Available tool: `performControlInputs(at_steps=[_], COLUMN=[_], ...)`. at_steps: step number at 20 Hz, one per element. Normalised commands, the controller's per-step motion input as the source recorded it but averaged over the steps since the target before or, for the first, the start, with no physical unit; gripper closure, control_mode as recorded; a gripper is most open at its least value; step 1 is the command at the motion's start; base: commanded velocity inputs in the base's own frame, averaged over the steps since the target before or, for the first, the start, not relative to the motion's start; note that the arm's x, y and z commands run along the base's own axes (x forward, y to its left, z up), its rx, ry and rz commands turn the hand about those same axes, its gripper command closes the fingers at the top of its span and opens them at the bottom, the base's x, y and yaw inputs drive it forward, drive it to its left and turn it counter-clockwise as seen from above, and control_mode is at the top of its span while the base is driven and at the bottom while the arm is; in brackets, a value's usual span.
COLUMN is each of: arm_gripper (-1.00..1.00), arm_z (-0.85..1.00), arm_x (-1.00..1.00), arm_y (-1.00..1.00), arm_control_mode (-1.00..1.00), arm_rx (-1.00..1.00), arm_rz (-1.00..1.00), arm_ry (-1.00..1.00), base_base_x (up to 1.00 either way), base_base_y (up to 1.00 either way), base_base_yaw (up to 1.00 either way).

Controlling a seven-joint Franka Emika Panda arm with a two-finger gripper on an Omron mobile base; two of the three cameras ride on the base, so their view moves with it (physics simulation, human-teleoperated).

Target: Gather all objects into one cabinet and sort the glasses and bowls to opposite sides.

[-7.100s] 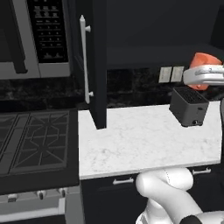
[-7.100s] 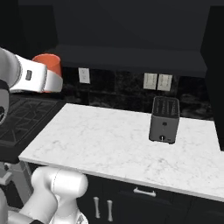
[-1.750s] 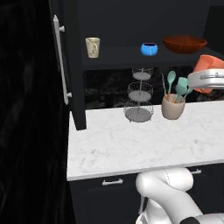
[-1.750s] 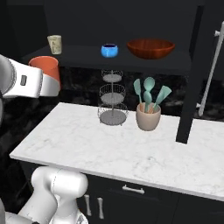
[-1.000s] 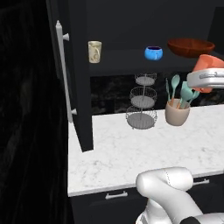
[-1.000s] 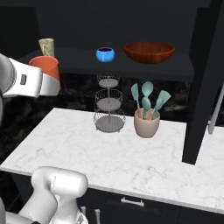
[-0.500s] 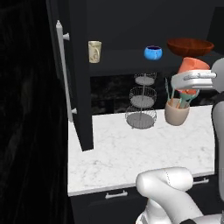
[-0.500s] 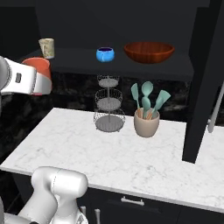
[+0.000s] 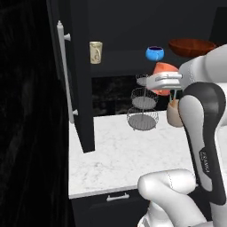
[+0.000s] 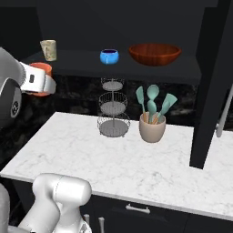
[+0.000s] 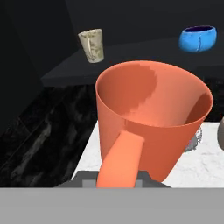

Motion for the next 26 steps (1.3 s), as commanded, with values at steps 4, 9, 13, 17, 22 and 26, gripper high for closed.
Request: performControlInputs(at_steps=[4,9,13,17,22,26], arm_gripper=[1.00,1.00,1.00,1.00,1.00,1.00], arm_z=[0.12,0.02,0.32,0.34,-0.21,-0.37], arm_x=[0.60,0.52,0.11,0.03,0.41,0.45], arm_y=[0.20,0.05,0.00,0.00,-0.01,-0.05], arm_control_mode=[-1.00,-1.00,-1.00,-1.00,-1.00,-1.00], arm_rx=[0.08,0.03,0.00,0.00,0.00,-0.03], arm_rz=[0.04,0.00,0.00,0.00,0.02,0.04], arm_ry=[-0.03,0.00,0.01,0.03,0.14,0.02], base_base_x=[0.00,0.00,0.00,0.00,0.00,0.00], base_base_y=[0.00,0.00,0.00,0.00,0.00,0.00], base_base_yaw=[0.00,0.00,0.00,0.00,0.00,0.00])
